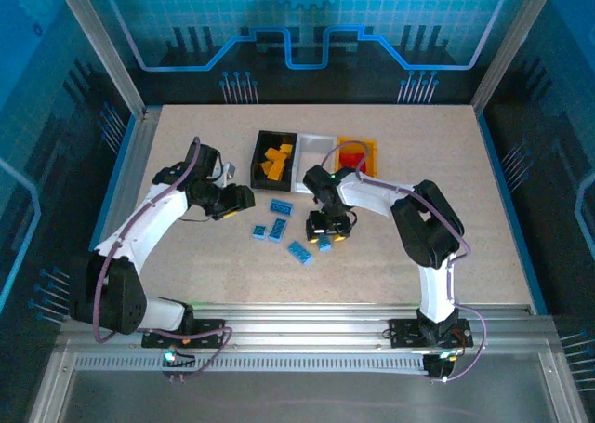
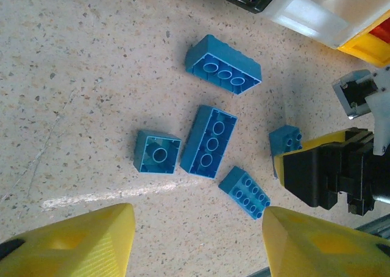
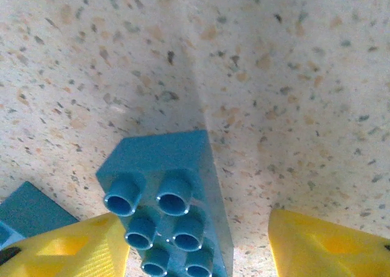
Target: Sort the legos into containers by color
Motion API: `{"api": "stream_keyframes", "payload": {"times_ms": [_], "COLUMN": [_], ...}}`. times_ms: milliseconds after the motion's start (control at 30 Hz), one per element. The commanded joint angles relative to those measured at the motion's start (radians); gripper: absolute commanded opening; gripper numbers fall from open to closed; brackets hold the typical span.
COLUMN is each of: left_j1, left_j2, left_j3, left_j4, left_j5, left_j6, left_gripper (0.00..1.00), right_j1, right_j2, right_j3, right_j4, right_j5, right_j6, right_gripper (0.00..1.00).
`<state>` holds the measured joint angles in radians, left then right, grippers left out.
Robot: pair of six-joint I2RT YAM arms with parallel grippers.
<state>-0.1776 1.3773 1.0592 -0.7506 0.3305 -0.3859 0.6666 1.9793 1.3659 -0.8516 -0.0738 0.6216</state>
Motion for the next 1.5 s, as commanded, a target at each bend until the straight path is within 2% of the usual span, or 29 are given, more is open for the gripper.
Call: {"api": "stream_keyframes", "payload": {"times_ms": [0,200,367,567,767,900,1000,1200,1467], "left_j1": [0.011,0.011,0.01,0.01,0.007,-0.008,-0.031,-0.066,-0.072], "left_j2": [-0.013,-0.044,-0.049,-0.041,-0.057,-0.083,-0.106,-0.156,-0.218], "left_j3": [-0.02,-0.061,-0.081,-0.089,-0.107,-0.15,-0.187,-0.229,-0.26], "left_j4": [-0.008,-0.005,0.012,0.044,0.038,0.029,0.029,0.002,-0.037], "left_j5": [0.018,0.011,0.015,0.037,0.041,0.048,0.043,0.027,0.018], "left_j6": [0.012,0.001,-0.015,-0.043,-0.04,-0.043,-0.06,-0.086,-0.113], "left_gripper": [0.59,0.68,0.75,0.82,0.85,0.9,0.99,0.99,0.99], "right_j1": [0.0,0.001,-0.001,-0.03,-0.082,-0.137,-0.173,-0.22,-0.235], "right_j2": [0.035,0.032,-0.027,-0.124,-0.139,-0.072,0.02,0.221,0.395], "right_j3": [0.055,0.062,0.058,0.087,0.23,0.386,0.527,0.778,0.954], "right_j4": [-0.033,-0.051,-0.074,-0.098,-0.124,-0.143,-0.17,-0.213,-0.23], "right_j5": [0.03,0.056,0.074,0.053,-0.013,-0.044,-0.067,-0.086,-0.109], "right_j6": [-0.017,-0.036,-0.04,-0.024,-0.013,-0.021,-0.028,-0.044,-0.044], "right_gripper": [0.56,0.4,0.33,0.31,0.31,0.32,0.31,0.31,0.31]}}
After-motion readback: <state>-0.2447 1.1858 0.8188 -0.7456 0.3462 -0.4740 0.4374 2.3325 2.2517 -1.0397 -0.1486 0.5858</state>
